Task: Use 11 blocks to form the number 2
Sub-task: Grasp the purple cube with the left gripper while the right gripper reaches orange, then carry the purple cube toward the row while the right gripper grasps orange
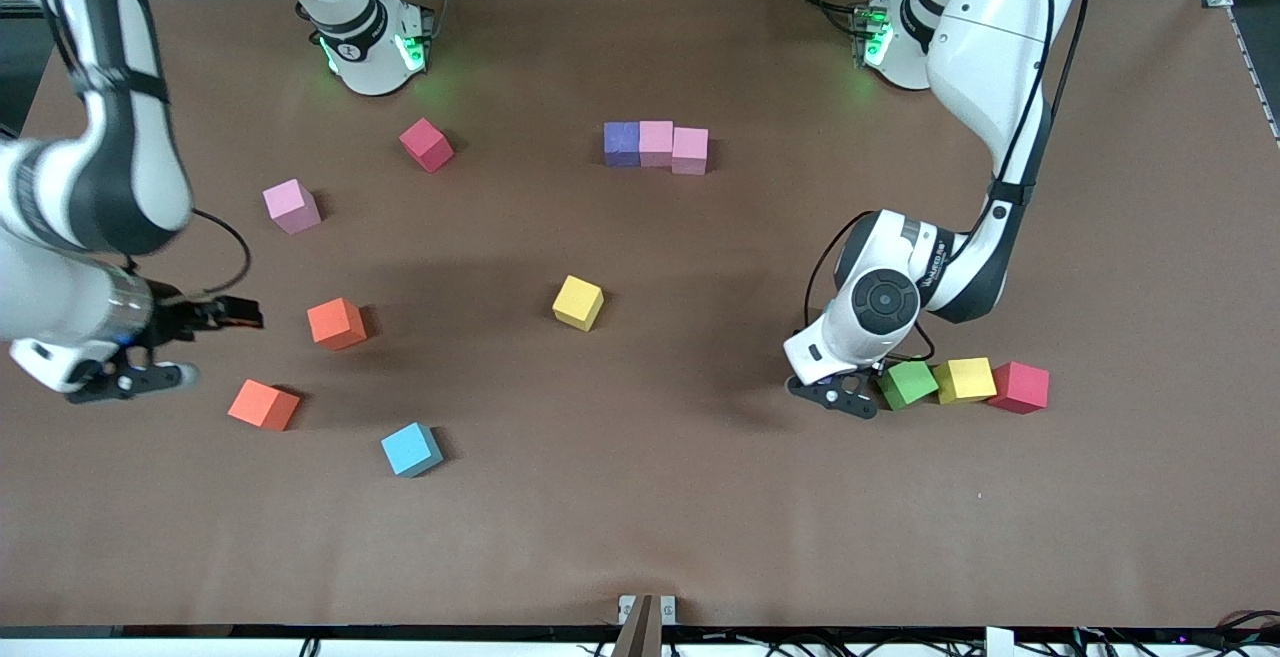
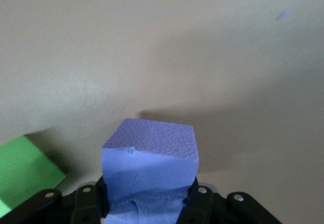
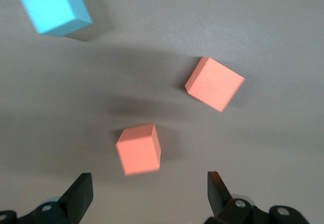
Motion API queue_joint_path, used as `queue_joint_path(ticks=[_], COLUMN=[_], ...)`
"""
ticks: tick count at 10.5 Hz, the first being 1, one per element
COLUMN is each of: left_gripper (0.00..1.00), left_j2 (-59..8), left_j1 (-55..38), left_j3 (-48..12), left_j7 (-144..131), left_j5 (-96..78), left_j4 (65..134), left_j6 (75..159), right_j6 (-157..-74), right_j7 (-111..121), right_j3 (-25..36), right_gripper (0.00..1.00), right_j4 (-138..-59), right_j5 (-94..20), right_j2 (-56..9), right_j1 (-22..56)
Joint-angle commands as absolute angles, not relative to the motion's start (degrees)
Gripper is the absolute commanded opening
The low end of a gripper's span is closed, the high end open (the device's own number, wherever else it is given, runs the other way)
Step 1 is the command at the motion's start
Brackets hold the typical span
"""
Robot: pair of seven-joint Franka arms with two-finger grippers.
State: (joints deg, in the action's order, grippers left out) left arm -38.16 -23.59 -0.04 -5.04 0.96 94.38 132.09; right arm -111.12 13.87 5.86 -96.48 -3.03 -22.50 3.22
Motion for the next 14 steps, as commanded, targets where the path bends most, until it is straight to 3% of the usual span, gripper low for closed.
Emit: queue_joint_path(ticks=[1,4,7,10,14], left_gripper=[0.2,0.21,0.21,0.22,0.22], left_j2=[-37.7,-37.3,-34.0,-28.8,-25.5], left_j1=[-25.7,-29.9,-34.4,-38.7,-39.9], left_j3=[-0.5,-0.6,-0.8,-0.9,-3.1], left_j7=[-8.9,-18.3,-28.9,-33.2,-37.4], left_j5=[-3.3,-3.3,-3.3,-3.7,-4.0], left_j4=[91.6,92.3,96.0,103.4,108.0], left_j6=[131.8,131.7,131.3,131.5,132.6], right_j6=[-122.4,-126.1,-137.4,-138.0,-138.9], right_j7=[16.6,17.0,20.7,21.4,22.0], right_j3=[5.8,5.9,5.9,5.8,5.8], right_gripper=[1.0,1.0,1.0,1.0,1.0], right_j4=[-107.9,-112.4,-118.6,-118.7,-118.7], right_j5=[-3.5,-3.5,-3.5,-3.5,-3.5], right_j2=[-20.9,-21.3,-22.3,-23.5,-26.1], right_j1=[4.2,7.1,6.9,6.9,7.0])
